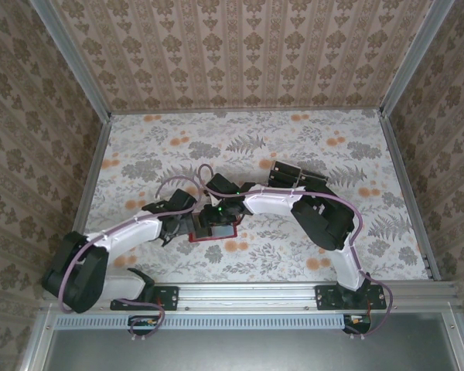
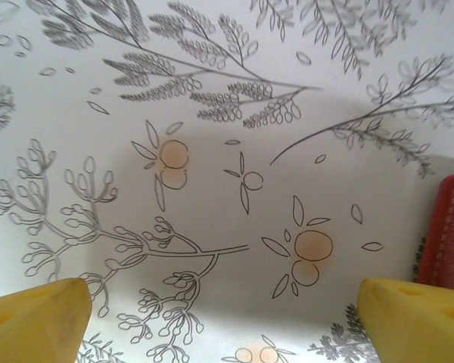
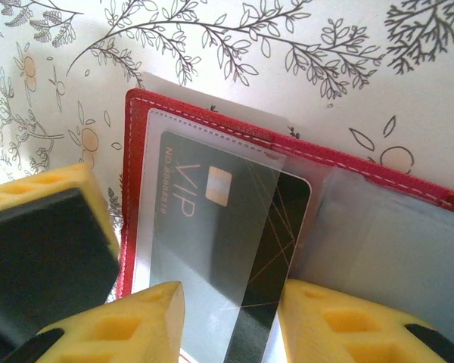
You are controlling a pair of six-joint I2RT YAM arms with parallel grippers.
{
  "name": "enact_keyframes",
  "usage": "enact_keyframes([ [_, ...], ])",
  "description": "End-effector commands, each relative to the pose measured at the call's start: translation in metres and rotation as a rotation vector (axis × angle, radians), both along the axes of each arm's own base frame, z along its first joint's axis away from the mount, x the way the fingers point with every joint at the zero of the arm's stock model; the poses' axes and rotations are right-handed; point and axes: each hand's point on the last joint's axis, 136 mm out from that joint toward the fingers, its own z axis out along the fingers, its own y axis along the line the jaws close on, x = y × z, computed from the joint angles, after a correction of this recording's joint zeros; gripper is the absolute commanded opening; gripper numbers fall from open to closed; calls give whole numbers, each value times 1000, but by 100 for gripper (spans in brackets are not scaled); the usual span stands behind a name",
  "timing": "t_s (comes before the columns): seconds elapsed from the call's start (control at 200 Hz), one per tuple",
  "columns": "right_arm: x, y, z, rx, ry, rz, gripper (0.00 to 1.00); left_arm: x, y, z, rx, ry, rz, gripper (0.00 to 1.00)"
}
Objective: Put the credit cards into the card holder
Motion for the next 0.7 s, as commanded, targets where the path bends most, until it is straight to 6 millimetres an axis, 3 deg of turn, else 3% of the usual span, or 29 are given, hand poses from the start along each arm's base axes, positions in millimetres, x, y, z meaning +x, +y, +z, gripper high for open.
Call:
enact_keyframes([
  [0.0,-7,-7,1,-40,0,15,41,-3,12,11,17,-43,57,100],
  [0.17,-6,-14,16,-47,-40,8,41,-2,15,16,18,-48,65,100],
  [0.365,-7,-20,30,-47,-76,-3,41,-7,18,5,32,-7,72,100],
  [0.695,-13,-14,19,-43,-47,2,39,-13,20,-7,42,20,78,100],
])
